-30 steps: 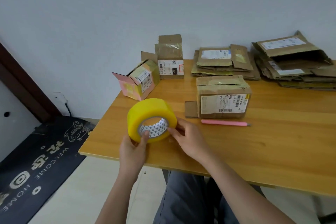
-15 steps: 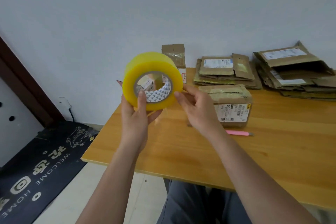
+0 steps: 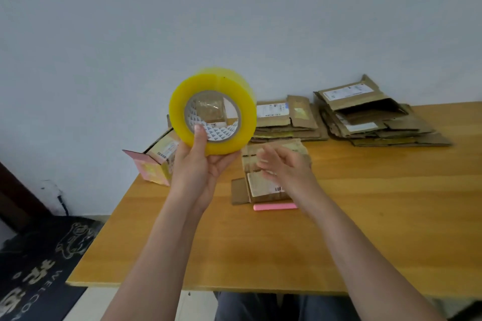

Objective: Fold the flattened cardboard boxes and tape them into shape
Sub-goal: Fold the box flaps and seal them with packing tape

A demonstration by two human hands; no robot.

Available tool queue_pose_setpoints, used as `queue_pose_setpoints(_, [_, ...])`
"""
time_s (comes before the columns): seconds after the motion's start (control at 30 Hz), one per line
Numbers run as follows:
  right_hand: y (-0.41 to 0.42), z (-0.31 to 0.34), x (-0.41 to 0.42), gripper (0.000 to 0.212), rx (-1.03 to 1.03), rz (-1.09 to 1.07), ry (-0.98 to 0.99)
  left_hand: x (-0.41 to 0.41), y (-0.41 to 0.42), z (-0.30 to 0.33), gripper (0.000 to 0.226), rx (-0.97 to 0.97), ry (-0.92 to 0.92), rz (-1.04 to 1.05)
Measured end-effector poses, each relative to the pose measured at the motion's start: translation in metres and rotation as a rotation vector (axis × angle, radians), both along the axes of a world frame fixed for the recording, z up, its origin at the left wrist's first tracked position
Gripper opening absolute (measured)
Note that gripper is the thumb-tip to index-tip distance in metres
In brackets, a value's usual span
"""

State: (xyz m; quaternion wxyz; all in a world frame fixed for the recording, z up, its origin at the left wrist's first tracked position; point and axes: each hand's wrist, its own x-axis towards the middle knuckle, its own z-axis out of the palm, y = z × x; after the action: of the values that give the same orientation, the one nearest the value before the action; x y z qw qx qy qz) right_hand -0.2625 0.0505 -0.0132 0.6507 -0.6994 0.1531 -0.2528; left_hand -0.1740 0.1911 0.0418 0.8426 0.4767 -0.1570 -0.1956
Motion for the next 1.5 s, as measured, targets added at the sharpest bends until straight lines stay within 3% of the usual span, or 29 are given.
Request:
queue_pose_setpoints(0.1, [-0.01, 0.008, -0.002, 0.033, 0.098, -0.001, 0.004, -0.001, -0.019, 0.015, 0.045, -0.051, 0.027, -0.061])
queue_pose_setpoints(0.27, [-0.024, 0.024, -0.01, 0.038, 0.48, 0.026, 0.024, 0.001, -0.045, 0.033, 0.04, -0.135, 0.08, -0.124])
queue_pose_setpoints(0.37, [-0.039, 0.024, -0.014, 0.025, 0.527, -0.025, -0.022, 0.006, -0.053, 0.03, 0.035, -0.119, 0.075, -0.117])
queue_pose_setpoints(0.63, [-0.082, 0.026, -0.005, 0.014, 0.172, -0.271, 0.018, 0.017, -0.068, 0.002, 0.041, -0.019, 0.067, -0.028])
queue_pose_setpoints(0.87, [-0.12, 0.014, -0.017, 0.006, 0.143, -0.48, 0.068, 0.038, -0.063, -0.025, 0.039, 0.022, 0.087, 0.029])
queue_pose_setpoints(1.1, [-0.101, 0.007, 0.004, 0.012, 0.096, -0.258, 0.095, 0.04, -0.074, -0.033, 0.042, -0.084, 0.178, -0.046])
queue_pose_setpoints(1.27, [-0.09, 0.015, 0.016, 0.029, -0.243, -0.14, 0.151, 0.039, -0.085, -0.02, 0.043, -0.065, 0.133, -0.102])
queue_pose_setpoints(1.5, [-0.093, 0.025, 0.018, 0.053, -0.396, 0.058, 0.269, 0.027, -0.098, 0.006, 0.025, -0.053, 0.019, -0.206])
